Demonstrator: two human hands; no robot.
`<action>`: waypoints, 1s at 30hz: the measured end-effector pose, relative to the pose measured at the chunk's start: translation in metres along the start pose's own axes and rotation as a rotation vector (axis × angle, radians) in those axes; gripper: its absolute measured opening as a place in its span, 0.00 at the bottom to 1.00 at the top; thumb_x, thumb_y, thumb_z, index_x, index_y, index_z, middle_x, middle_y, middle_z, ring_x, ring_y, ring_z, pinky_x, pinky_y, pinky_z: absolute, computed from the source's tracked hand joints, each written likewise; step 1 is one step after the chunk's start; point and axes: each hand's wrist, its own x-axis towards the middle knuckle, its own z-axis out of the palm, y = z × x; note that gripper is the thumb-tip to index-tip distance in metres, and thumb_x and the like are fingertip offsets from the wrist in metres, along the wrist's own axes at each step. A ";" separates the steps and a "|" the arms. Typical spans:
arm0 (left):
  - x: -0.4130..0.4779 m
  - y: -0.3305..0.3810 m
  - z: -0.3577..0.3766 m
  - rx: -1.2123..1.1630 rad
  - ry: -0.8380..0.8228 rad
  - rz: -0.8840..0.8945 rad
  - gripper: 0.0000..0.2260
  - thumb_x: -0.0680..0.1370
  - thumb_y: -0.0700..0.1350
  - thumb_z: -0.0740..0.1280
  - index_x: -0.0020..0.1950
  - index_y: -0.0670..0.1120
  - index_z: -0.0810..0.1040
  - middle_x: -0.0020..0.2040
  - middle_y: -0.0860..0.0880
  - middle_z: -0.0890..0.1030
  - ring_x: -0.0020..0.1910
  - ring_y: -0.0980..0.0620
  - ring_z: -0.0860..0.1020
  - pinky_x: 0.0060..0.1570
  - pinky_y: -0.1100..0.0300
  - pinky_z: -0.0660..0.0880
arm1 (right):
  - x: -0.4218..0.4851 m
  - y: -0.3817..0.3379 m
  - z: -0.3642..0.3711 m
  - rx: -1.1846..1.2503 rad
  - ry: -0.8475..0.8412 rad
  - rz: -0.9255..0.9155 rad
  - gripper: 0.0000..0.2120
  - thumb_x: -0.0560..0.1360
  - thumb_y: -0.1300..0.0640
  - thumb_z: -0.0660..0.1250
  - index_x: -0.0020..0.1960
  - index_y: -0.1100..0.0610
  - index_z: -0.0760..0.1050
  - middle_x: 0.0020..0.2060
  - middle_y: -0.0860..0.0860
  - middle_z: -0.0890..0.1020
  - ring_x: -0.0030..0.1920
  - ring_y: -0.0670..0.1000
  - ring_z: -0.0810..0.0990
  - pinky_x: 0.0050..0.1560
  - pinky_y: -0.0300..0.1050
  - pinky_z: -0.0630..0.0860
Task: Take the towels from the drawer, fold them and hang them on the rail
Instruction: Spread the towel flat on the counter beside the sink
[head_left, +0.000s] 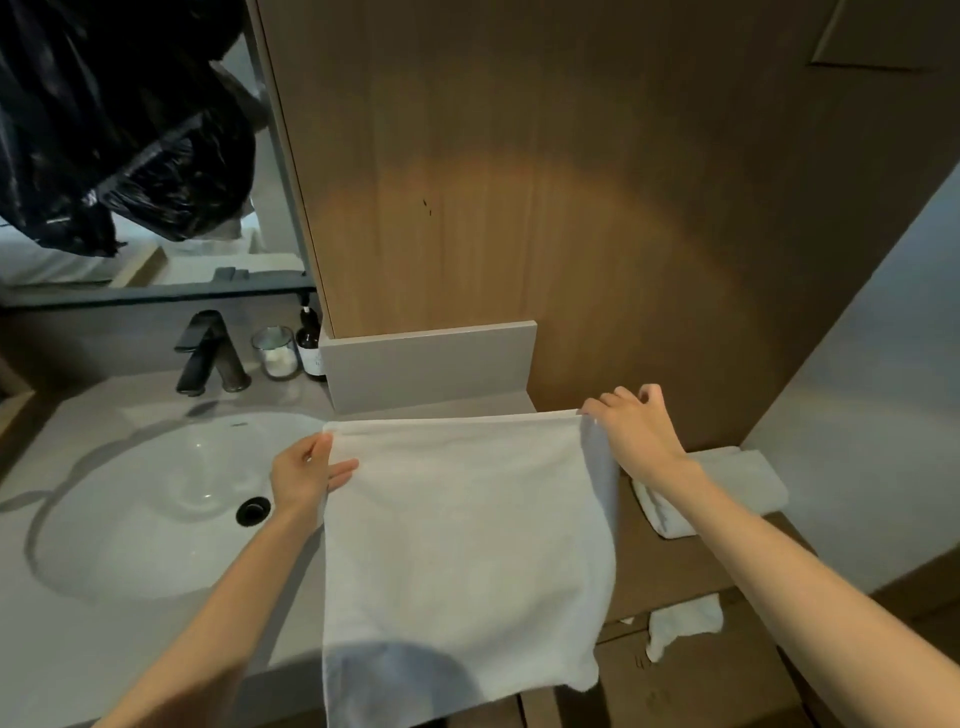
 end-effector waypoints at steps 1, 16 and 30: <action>0.009 0.000 0.002 0.006 -0.002 -0.008 0.16 0.82 0.42 0.62 0.67 0.36 0.71 0.64 0.36 0.75 0.43 0.41 0.81 0.42 0.56 0.78 | 0.008 -0.001 0.002 0.002 -0.013 0.004 0.23 0.74 0.70 0.60 0.66 0.53 0.70 0.52 0.51 0.77 0.59 0.54 0.70 0.58 0.50 0.55; 0.125 -0.036 0.038 0.092 0.111 -0.172 0.08 0.80 0.40 0.64 0.51 0.35 0.79 0.44 0.36 0.80 0.29 0.50 0.80 0.29 0.65 0.79 | 0.141 -0.003 0.088 0.052 -0.190 -0.016 0.16 0.78 0.65 0.58 0.62 0.50 0.70 0.52 0.49 0.76 0.62 0.51 0.69 0.55 0.48 0.54; 0.164 -0.056 0.051 0.527 0.171 -0.140 0.09 0.77 0.44 0.65 0.52 0.40 0.79 0.51 0.42 0.82 0.54 0.39 0.79 0.53 0.50 0.74 | 0.194 -0.012 0.152 0.261 -0.301 -0.010 0.22 0.78 0.64 0.56 0.71 0.53 0.67 0.66 0.51 0.72 0.67 0.54 0.67 0.62 0.48 0.64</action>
